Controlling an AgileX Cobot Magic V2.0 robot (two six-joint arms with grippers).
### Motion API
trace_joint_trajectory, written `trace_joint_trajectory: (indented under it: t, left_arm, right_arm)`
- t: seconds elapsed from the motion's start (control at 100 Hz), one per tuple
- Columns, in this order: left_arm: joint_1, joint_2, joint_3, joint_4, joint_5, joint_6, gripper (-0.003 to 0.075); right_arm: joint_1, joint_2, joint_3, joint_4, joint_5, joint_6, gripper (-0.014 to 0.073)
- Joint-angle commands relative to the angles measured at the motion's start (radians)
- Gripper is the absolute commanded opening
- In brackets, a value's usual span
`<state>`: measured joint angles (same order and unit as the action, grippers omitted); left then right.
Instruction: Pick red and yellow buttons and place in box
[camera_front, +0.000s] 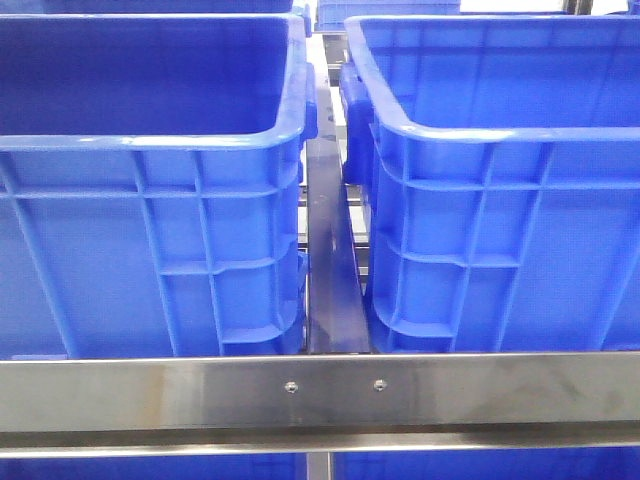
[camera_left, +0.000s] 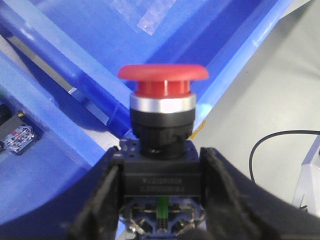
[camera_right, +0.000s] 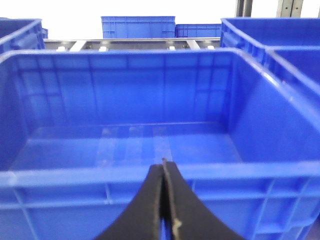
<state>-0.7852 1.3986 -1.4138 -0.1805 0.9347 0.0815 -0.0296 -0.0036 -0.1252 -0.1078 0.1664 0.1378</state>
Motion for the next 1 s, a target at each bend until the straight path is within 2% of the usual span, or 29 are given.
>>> trace_joint_trajectory:
  t: [0.0,0.2,0.3,0.37,0.49,0.57,0.74,0.85,0.99]
  left_arm:
    - [-0.005,-0.025,-0.031,-0.022,-0.064,0.001,0.0169]
    - [-0.005,-0.021,-0.031,-0.022,-0.064,0.001,0.0169]
    - [-0.005,-0.021,-0.031,-0.022,-0.064,0.001,0.0169]
    - [-0.005,-0.021,-0.031,-0.022,-0.064,0.001,0.0169]
    - [-0.005,-0.021,-0.031,-0.022,-0.064,0.001,0.0169]
    - [-0.005,-0.021,-0.031,-0.022,-0.064,0.001,0.0169]
    - [-0.005,-0.021,-0.031,-0.022,-0.064,0.001,0.0169]
    - [-0.005,-0.021,-0.031,-0.022,-0.064,0.001,0.0169]
    - [-0.005,-0.021,-0.031,-0.022,-0.064,0.001,0.0169]
  right_arm:
    - [0.008,0.057,-0.106,-0.007,0.03,0.003,-0.0059]
    - [0.011,0.222,-0.286,-0.006,0.173,0.003,-0.0054]
    - [0.011,0.329,-0.38,0.03,0.252,0.002,0.0024]
    - [0.011,0.401,-0.447,0.087,0.306,0.002,0.0173]
    - [0.011,0.513,-0.547,0.191,0.38,0.001,0.0537]
    - [0.012,0.577,-0.601,0.277,0.42,-0.011,0.0667]
    - [0.013,0.694,-0.692,0.566,0.451,-0.164,0.0595]
    - [0.013,0.766,-0.736,0.842,0.481,-0.307,0.057]
    - [0.013,0.868,-0.785,1.154,0.598,-0.497,0.057]
